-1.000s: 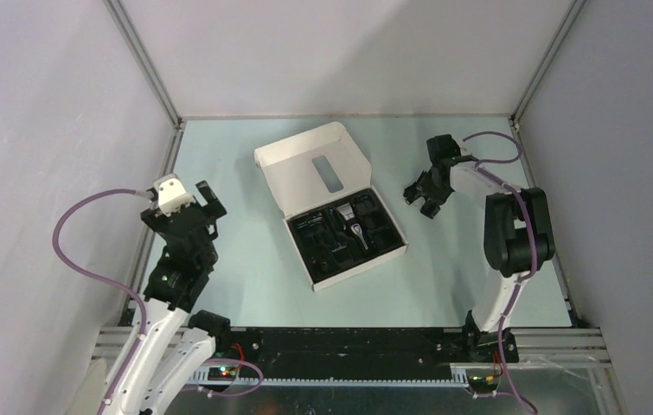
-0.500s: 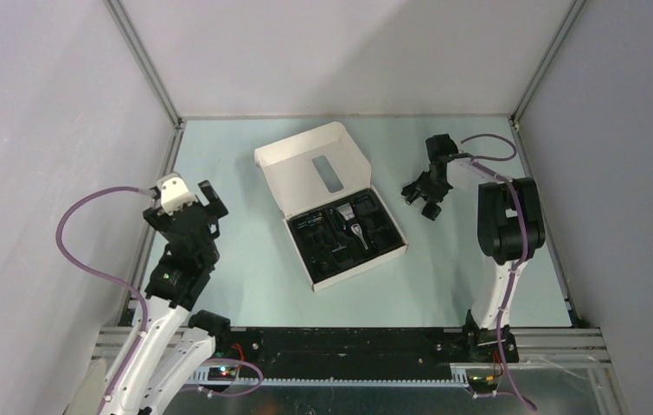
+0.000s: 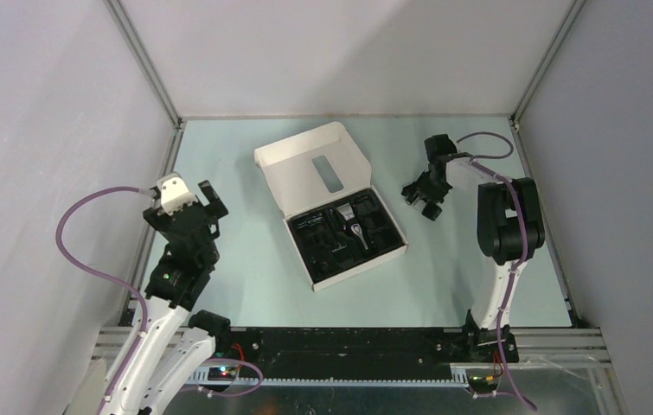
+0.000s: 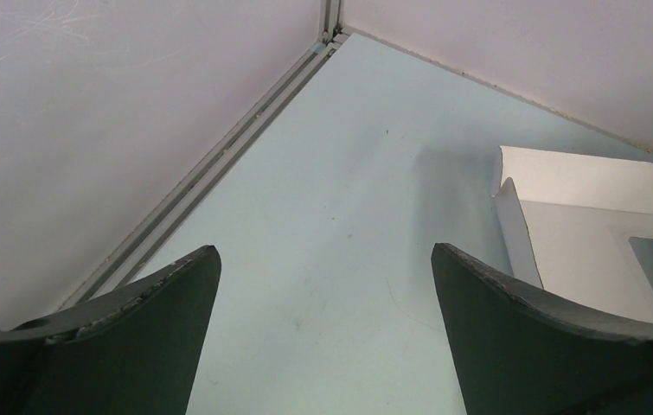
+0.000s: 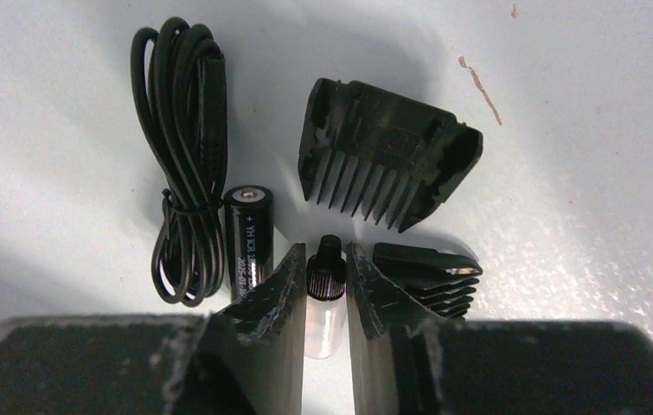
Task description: Sort the hair-cutting tools
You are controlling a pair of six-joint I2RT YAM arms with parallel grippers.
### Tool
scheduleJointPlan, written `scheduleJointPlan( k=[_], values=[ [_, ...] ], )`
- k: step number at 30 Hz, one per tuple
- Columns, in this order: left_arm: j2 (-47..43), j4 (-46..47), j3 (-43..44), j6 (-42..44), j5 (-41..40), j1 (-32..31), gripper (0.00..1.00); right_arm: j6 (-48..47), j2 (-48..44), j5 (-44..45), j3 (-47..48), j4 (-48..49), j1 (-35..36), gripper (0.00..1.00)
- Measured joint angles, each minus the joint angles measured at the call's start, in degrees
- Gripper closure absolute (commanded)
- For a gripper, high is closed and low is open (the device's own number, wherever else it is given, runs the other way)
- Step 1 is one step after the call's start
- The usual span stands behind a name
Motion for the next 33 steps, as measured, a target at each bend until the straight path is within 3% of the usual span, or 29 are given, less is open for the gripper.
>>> scheduleJointPlan(
  k=[7,14,23,33],
  values=[
    [0.0,0.0,0.0,0.0,0.0,0.0,0.02,-5.5,-4.0,3.7,0.0,-1.9,2.9,0.93],
    [-0.3,0.0,0.0,0.0,0.0,0.0,0.02,-13.5,-13.9,9.1,-0.7,-1.4,10.5,0.93],
    [-0.7,0.0,0.0,0.0,0.1,0.0,0.02,-23.5,-21.7,11.3,-4.4,1.8,28.5,0.93],
    [-0.6,0.0,0.0,0.0,0.1,0.0,0.02,-26.4,-23.0,7.7,-8.1,8.3,47.3,0.93]
  ],
)
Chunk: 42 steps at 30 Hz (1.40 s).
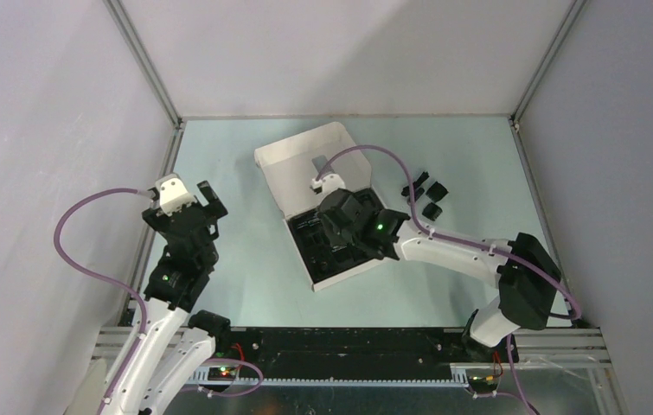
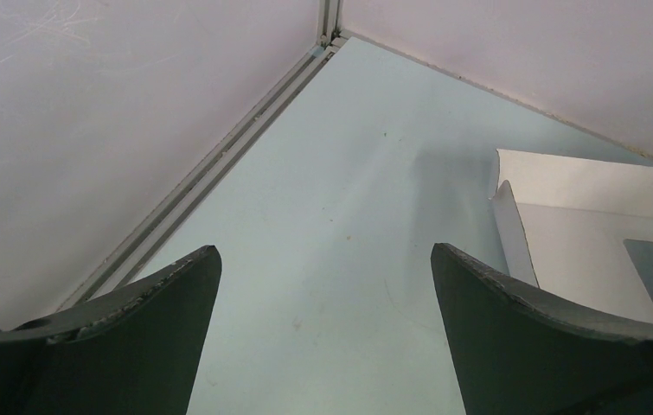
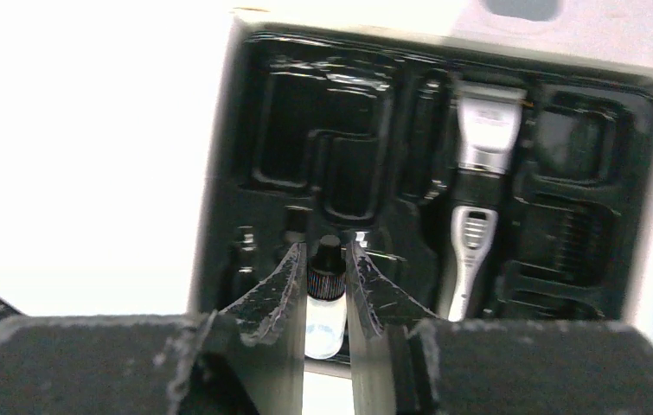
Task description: Sort the hair-cutting tools
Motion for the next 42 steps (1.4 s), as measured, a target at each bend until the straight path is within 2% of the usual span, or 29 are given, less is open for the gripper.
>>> scheduleJointPlan(
  k=[5,11,42],
  values=[
    [0.0,0.0,0.0,0.0,0.0,0.0,0.02,-0.1,1.7,-1.0,-0.1,3.9,4.4,0.93],
    [0.0,0.0,0.0,0.0,0.0,0.0,0.01,-0.1,5.3,-2.5,-0.2,6.2,5.9,0.94],
    [1.0,0.0,0.0,0.0,0.0,0.0,0.02,5.7,7.8,-3.5,-3.9,8.3,7.2,0.86]
  ],
)
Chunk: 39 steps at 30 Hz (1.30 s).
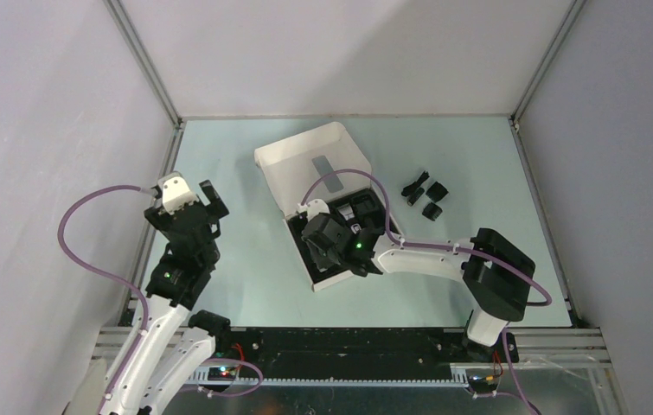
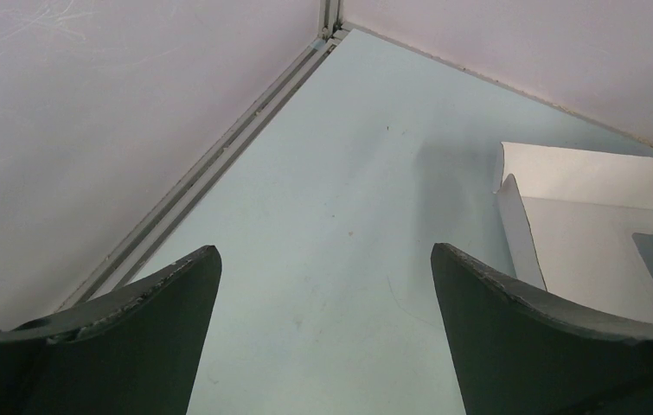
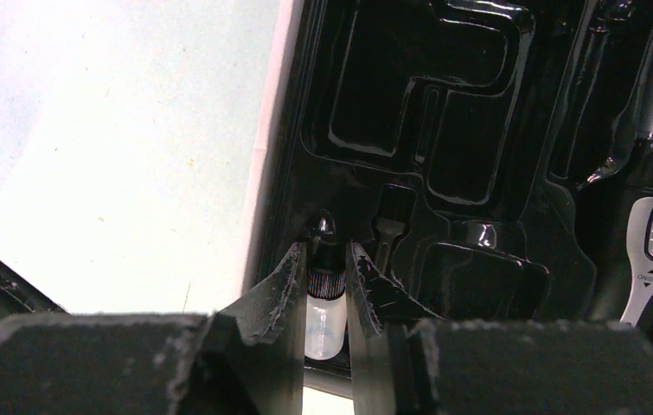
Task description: Sort the hair-cutting tools
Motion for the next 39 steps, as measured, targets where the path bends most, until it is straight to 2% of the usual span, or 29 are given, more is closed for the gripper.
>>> scheduleJointPlan(
  k=[10,21,30,34,39],
  values=[
    [0.0,0.0,0.0,0.0,0.0,0.0,0.02,0.5,0.0,-0.7,-0.8,1.9,0.0,0.79],
    [0.0,0.0,0.0,0.0,0.0,0.0,0.02,0.5,0.5,-2.4,-0.8,2.7,0.1,0.76],
    [0.0,0.0,0.0,0.0,0.0,0.0,0.02,0.6,0.6,-2.6,-0.8,2.9,0.1,0.59],
    [0.0,0.0,0.0,0.0,0.0,0.0,0.02,0.7,0.6,-2.5,-0.8,2.9,0.1,0.59],
    [0.0,0.0,0.0,0.0,0.0,0.0,0.02,0.7,0.5,-1.9,-0.8,2.6,0.1,0.65]
  ],
)
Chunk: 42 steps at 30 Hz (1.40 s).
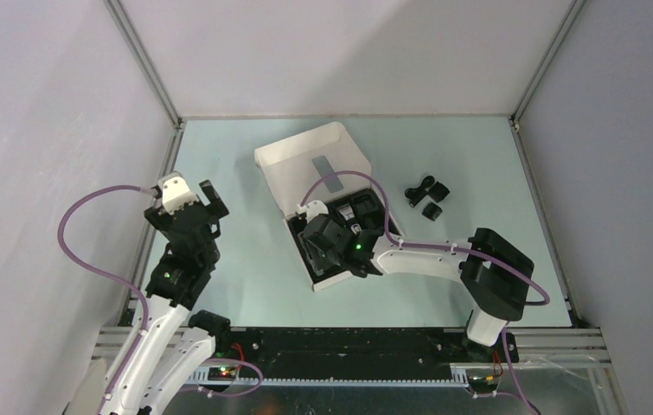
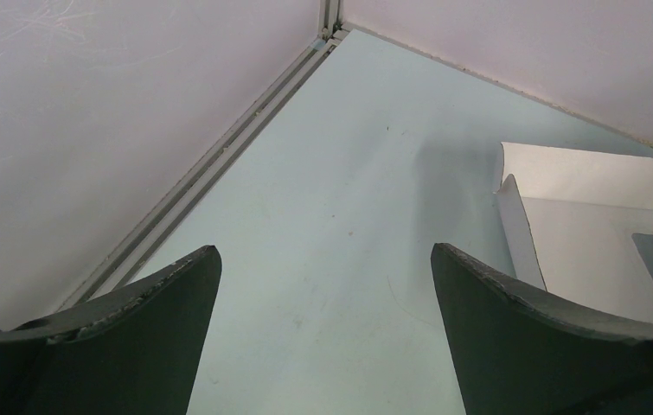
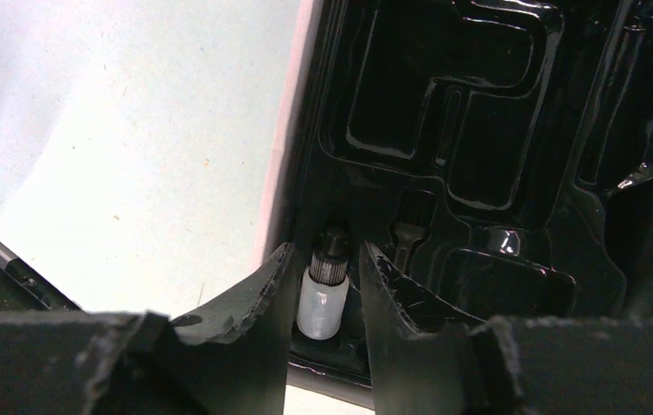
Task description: Sort the hair-cutting tools
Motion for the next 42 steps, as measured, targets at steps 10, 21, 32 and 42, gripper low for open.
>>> scheduleJointPlan(
  k=[10,21,32,42],
  values=[
    [0.0,0.0,0.0,0.0,0.0,0.0,0.02,0.0,-0.3,0.6,0.0,-1.6,0.0,0.77],
    [0.0,0.0,0.0,0.0,0.0,0.0,0.02,-0.4,-0.3,0.3,0.0,-2.1,0.0,0.86],
    [0.0,0.0,0.0,0.0,0.0,0.0,0.02,-1.5,1.5,-0.8,0.0,-1.9,0.1,0.87],
    [0.0,0.0,0.0,0.0,0.4,0.0,0.02,-1.7,1.6,-0.7,0.0,-1.6,0.1,0.84]
  ],
)
